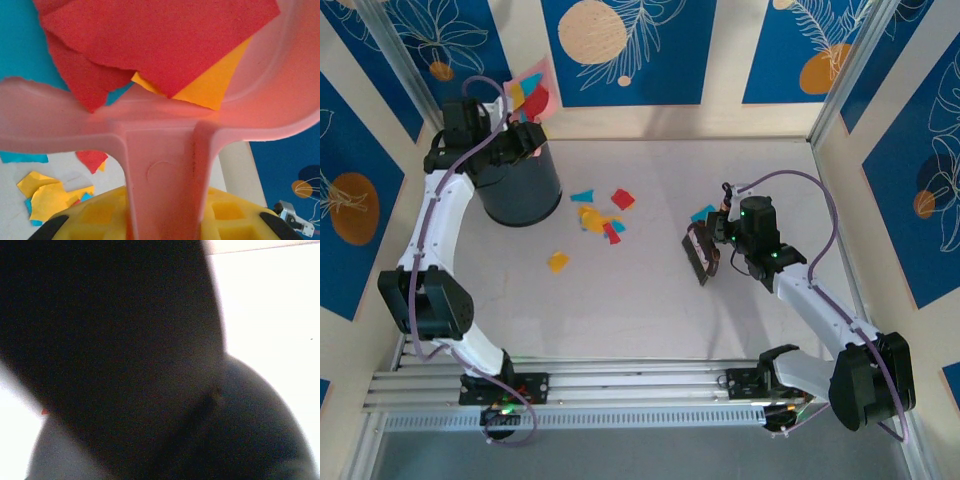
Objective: Sweep away the paper scraps from the table
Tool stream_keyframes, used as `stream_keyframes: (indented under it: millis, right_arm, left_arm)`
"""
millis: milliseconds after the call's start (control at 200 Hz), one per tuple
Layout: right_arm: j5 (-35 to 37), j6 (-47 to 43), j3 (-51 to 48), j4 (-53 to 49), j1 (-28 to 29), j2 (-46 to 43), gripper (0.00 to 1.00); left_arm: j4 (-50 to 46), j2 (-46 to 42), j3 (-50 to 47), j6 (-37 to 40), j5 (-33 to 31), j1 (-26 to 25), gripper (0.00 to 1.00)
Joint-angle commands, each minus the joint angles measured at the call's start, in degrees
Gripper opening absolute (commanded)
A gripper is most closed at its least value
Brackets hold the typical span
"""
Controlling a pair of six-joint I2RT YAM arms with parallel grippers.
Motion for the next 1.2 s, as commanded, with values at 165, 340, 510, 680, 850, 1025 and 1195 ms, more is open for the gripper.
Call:
stream_keyframes:
  millis: [165,340,510,680,850,1025,1195]
  right_arm:
    - [-0.8,0.0,1.9,1.1,0.4,0.5,0.0]
    - [-0.9,0.2,2.2,0.9,0.4,1.0,0.0]
    - [-0.6,0.2,2.2,1.0,0.5,1.4,0.0]
    - [-0.6,0.2,2.4,1.0,0.6,1.8,0.0]
    - [-0.4,0.2,2.5,0.9,0.7,2.1,0.0]
    - [0.0,0.0,2.7,0.5,0.7,2.1,0.0]
    - [0.2,-0.1,2.6,0.5,0.8,2.2,0.0]
  left_arm:
    - [15.5,-2.3,-6.4,-12.4,6.3,2.5,0.0]
    - [23.8,-3.3,-11.2,-19.9,7.7,4.0,0.0]
    - [29.4,-4.2,-14.4,-24.0,7.9,4.2,0.0]
    - [36.5,-4.2,-17.6,-30.5,8.7,4.3,0.0]
    - [46.4,-3.5,-20.3,-39.1,9.7,4.3,0.0]
    - [53.9,-3.0,-22.6,-46.2,9.6,4.3,0.0]
    - [64.6,-1.6,-25.3,-55.7,9.4,4.3,0.0]
